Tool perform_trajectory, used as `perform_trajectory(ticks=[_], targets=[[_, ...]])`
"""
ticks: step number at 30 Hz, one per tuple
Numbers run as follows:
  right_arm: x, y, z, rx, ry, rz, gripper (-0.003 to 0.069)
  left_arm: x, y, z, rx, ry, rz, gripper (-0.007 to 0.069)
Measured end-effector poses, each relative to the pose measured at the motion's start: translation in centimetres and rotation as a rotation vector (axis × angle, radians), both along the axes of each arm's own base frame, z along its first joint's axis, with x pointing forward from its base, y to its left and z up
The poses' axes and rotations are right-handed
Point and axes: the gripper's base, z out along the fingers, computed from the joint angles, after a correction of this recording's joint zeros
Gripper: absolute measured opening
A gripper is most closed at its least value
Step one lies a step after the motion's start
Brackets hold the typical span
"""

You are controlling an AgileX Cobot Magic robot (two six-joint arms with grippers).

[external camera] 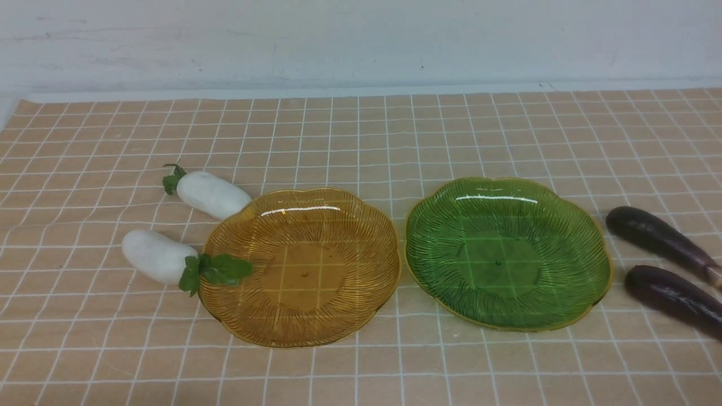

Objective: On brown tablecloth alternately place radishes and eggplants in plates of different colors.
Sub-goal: 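Put the eggplants into the green plate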

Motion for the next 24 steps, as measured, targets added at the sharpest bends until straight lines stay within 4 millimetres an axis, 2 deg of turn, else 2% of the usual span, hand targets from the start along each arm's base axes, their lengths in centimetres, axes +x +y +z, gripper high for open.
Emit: perform_trajectory(ticks=[1,3,4,5,8,9,11,13,16,17,19,21,23,24], targets=[[0.0,0.0,0.0,0.012,0.001,0.000,-0.0015,0.0,0.0,0.0,-0.002,0.000,0.001,-0.0003],[0.0,0.3,0.1,0.205,0.005,-0.009,-0.0015,0.0,-0.3,0.0,-0.161,0.006,0.014,-0.0003],[0.0,0.4,0.2,0.284,0.006,-0.010,-0.0015,0.0,-0.6,0.1,-0.294,0.013,0.024,-0.0003],[0.0,0.5,0.2,0.316,0.008,-0.013,-0.0015,0.0,-0.6,0.1,-0.318,0.016,0.026,-0.0003],[0.0,0.9,0.6,0.605,0.012,-0.019,-0.0015,-0.1,-1.5,0.4,-0.757,0.051,0.054,-0.0003],[0.0,0.9,0.6,0.621,0.013,-0.020,-0.0015,-0.1,-1.6,0.5,-0.772,0.053,0.053,-0.0003],[0.0,1.1,0.8,0.735,0.015,-0.017,-0.0015,-0.1,-2.0,0.7,-0.950,0.071,0.055,-0.0003],[0.0,1.0,1.0,0.781,-0.008,-0.022,-0.0015,-0.1,-2.1,1.0,-1.022,0.066,0.055,-0.0003],[0.0,0.9,2.1,0.727,-0.060,-0.005,-0.0015,-0.1,-2.1,1.5,-1.057,0.045,0.044,-0.0003],[-0.2,0.9,3.3,0.682,-0.096,0.011,-0.0015,-0.2,-2.2,2.3,-1.026,0.030,0.017,-0.0003],[-0.4,0.8,7.4,0.551,-0.158,0.038,-0.0014,-0.6,-2.4,4.7,-0.940,-0.008,-0.049,-0.0003],[0.8,0.9,10.2,0.402,-0.047,0.033,-0.0014,-0.5,-2.6,6.6,-0.850,0.015,-0.084,-0.0003],[2.6,0.8,11.8,0.297,0.147,-0.007,-0.0012,-0.1,-2.9,7.6,-0.772,0.103,-0.096,-0.0003],[4.4,0.4,12.1,0.221,0.277,-0.058,-0.0012,0.2,-3.0,7.9,-0.732,0.163,-0.101,-0.0003]])
